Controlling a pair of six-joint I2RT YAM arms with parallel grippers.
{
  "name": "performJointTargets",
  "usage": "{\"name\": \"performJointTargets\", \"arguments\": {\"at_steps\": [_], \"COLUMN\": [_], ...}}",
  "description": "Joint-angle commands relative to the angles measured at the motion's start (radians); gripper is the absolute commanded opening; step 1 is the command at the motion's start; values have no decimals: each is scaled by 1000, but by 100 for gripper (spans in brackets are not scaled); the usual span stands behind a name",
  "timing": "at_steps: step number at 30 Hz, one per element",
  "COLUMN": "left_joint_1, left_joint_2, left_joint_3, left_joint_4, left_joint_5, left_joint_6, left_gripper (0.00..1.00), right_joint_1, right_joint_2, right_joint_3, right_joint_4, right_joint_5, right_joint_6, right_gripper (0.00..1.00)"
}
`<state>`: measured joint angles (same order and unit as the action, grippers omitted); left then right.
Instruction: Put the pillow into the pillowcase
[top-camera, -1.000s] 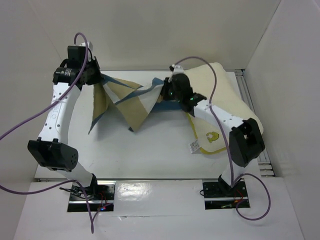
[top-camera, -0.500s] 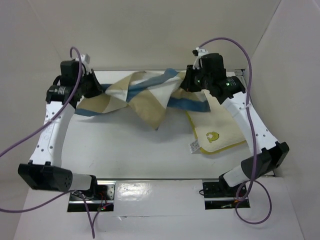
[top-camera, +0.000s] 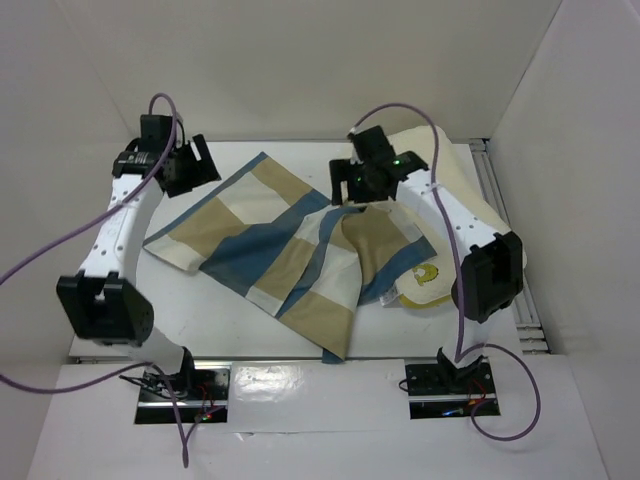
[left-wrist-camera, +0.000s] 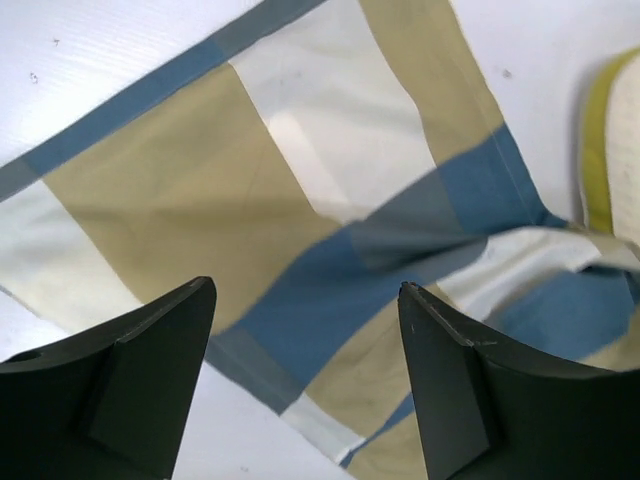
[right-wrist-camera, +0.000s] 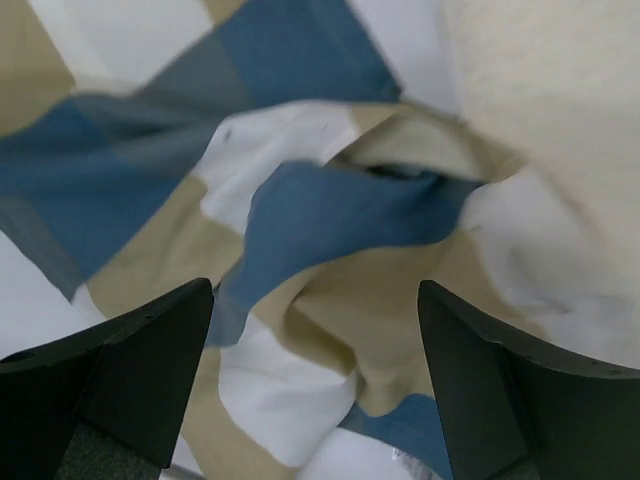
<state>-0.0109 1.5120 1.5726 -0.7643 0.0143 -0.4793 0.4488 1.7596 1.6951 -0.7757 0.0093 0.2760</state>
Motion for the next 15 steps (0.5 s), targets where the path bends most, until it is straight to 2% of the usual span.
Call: {"name": "performJointTargets", "arguments": {"at_steps": [1, 3, 9, 15], "left_joint_1": [5, -4, -34, -66], "left_joint_2": [205, 279, 528, 675], "left_joint_3": [78, 124, 247, 310], "left_joint_4": [-6, -6, -27, -36], "left_joint_5": [-11, 13, -107, -206], "left_joint_6": [-44, -44, -65, -107], "left_gripper": [86, 88, 91, 93], "right_joint_1": [65, 86, 96, 45], "right_joint_2": [-28, -40, -110, -190], "right_joint_3": [-87, -123, -235, -282], "right_joint_4": [26, 17, 16, 16], "right_joint_5": [12, 37, 64, 80], "right_joint_6": [17, 17, 60, 80], "right_gripper": [90, 90, 90, 93]}}
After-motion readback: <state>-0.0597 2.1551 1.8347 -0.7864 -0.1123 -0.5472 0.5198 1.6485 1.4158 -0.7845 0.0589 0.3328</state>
